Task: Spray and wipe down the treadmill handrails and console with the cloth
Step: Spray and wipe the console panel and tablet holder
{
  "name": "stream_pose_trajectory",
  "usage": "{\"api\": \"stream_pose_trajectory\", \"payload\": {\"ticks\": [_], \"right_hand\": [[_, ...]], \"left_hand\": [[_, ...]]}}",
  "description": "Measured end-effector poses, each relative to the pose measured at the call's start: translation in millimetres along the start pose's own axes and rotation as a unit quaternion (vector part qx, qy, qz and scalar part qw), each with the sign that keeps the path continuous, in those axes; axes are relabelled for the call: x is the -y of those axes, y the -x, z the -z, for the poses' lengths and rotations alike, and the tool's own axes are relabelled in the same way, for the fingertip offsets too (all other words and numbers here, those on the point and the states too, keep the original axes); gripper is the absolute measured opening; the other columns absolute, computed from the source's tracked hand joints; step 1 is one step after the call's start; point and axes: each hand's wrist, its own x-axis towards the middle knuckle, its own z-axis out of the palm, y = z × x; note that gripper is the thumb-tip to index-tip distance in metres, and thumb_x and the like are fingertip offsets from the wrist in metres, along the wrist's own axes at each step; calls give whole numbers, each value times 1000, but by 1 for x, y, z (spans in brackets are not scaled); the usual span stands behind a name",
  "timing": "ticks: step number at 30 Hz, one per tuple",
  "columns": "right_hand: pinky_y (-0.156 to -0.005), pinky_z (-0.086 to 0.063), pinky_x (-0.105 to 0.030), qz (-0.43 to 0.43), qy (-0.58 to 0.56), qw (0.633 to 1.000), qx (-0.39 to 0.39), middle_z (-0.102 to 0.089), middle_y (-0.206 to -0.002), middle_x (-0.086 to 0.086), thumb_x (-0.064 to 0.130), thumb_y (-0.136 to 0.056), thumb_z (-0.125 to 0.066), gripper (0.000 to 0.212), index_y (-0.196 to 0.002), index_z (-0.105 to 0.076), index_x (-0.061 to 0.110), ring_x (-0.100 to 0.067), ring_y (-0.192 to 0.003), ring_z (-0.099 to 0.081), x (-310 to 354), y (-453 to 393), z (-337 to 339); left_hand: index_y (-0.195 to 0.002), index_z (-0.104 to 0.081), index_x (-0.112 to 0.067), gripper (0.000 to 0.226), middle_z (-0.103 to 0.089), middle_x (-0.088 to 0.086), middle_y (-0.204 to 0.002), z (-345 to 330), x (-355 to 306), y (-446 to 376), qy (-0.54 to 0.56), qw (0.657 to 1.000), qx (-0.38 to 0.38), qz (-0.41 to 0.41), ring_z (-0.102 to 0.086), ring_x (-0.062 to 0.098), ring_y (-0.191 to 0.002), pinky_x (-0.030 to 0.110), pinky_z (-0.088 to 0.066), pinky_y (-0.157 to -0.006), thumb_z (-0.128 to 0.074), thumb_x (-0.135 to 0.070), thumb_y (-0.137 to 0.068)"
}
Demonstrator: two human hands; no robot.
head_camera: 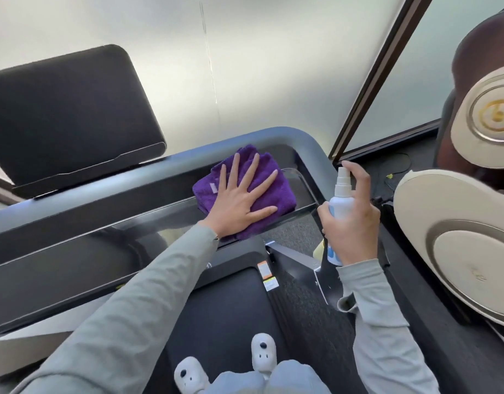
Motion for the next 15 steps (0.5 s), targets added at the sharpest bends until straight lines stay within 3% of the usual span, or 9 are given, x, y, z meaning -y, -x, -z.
{"api": "stream_pose_trajectory", "payload": {"ticks": [3, 8, 12, 15], "right_hand": [[-59, -27, -24, -9, 5, 1000, -5, -50, -76, 6, -4, -73, -63, 68, -134, -46, 21, -26, -58, -43, -9, 2, 4], [-58, -26, -21, -3, 12, 1000, 2, -52, -80, 3, -4, -73, -64, 67, -134, -46, 19, -26, -57, -44, -14, 7, 10], [-59, -27, -24, 14, 0, 1000, 23, -55, -81, 0, -2, -74, -64, 69, -134, -43, 25, -28, -59, -44, -2, 7, 5], [-62, -29, -23, 32, -19, 999, 27, -64, -97, -4, -2, -75, -65, 69, -133, -43, 26, -28, -63, -47, 5, 4, 2]], "left_hand": [[-154, -1, -34, 77, 11, 2, -163, -5, -17, -35, -24, 1000, 4, 17, 21, 37, -146, 58, 11, -116, -36, -65, -93], [-155, -12, -29, 71, 10, 4, -163, -9, -45, -63, -41, 996, -1, 73, 18, 41, -146, 56, 13, -115, -36, -60, -96], [-151, -27, -39, 58, 3, -4, -164, -4, -33, -34, -1, 1000, 28, 0, 17, 34, -148, 49, 13, -117, -38, -57, -97], [-147, -30, -47, 50, 1, -9, -163, 3, -17, -7, 8, 999, 39, -4, 18, 33, -148, 49, 15, -116, -39, -55, -98]]}}
